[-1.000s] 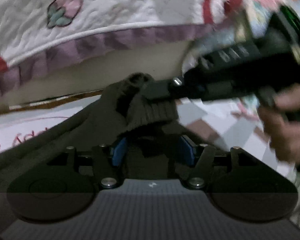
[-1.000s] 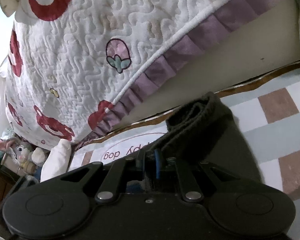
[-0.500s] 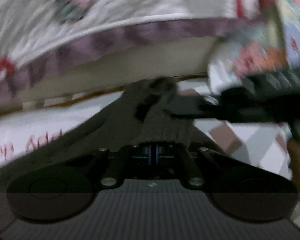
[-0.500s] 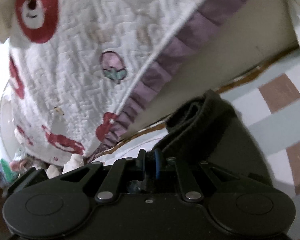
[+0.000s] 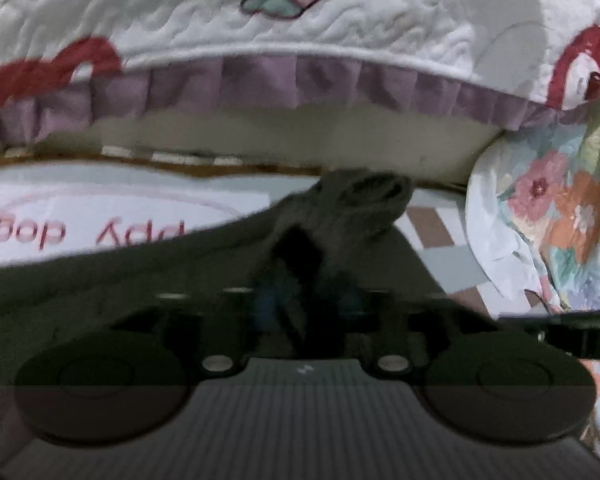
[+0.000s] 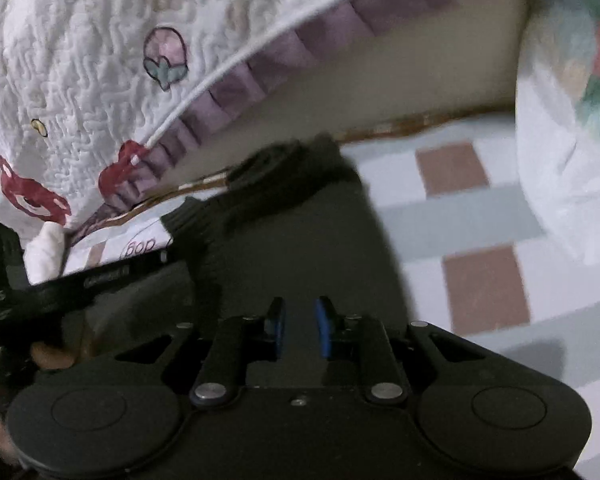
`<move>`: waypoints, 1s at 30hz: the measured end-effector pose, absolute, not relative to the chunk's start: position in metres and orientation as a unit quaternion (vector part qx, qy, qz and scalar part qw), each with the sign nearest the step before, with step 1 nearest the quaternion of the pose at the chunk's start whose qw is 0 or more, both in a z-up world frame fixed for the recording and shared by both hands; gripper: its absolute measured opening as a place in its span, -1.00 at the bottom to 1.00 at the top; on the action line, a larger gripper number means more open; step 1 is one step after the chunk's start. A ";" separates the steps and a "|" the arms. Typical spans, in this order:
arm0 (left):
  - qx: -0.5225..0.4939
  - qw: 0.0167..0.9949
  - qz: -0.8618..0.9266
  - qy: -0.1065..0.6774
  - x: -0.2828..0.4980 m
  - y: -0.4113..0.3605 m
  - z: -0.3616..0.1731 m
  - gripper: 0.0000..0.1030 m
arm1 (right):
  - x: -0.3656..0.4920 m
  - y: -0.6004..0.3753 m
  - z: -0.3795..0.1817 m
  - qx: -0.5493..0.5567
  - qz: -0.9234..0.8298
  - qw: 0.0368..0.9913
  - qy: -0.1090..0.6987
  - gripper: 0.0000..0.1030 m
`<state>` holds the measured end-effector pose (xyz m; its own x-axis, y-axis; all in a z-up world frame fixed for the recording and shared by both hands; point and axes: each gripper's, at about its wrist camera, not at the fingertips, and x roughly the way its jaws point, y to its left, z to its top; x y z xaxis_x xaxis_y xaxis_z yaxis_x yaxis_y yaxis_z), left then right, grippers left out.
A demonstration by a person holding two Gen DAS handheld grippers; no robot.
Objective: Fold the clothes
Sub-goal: 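Lift the sweater with the left gripper and fold it toward the right gripper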
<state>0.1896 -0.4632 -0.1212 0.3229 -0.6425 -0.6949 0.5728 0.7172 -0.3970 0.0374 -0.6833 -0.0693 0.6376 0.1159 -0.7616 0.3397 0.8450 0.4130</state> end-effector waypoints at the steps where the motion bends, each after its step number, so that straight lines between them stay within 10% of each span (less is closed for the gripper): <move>1: -0.047 0.810 -0.374 0.449 0.190 -0.463 -0.121 0.10 | 0.041 -0.684 -0.068 0.276 -0.058 0.865 0.414 -0.56; 8: -0.036 0.813 -0.369 0.449 0.213 -0.487 -0.137 0.32 | 0.050 -0.665 -0.071 0.245 -0.032 0.861 0.444 -0.51; 9: -0.037 0.809 -0.374 0.453 0.218 -0.492 -0.141 0.03 | 0.050 -0.661 -0.073 0.236 -0.028 0.858 0.455 -0.43; 10: -0.032 0.803 -0.385 0.453 0.218 -0.496 -0.139 -0.77 | 0.049 -0.658 -0.077 0.225 -0.022 0.853 0.470 -0.38; 30: -0.046 0.818 -0.351 0.454 0.193 -0.449 -0.151 -0.66 | 0.015 -0.606 -0.116 -0.031 0.078 0.795 0.600 -0.07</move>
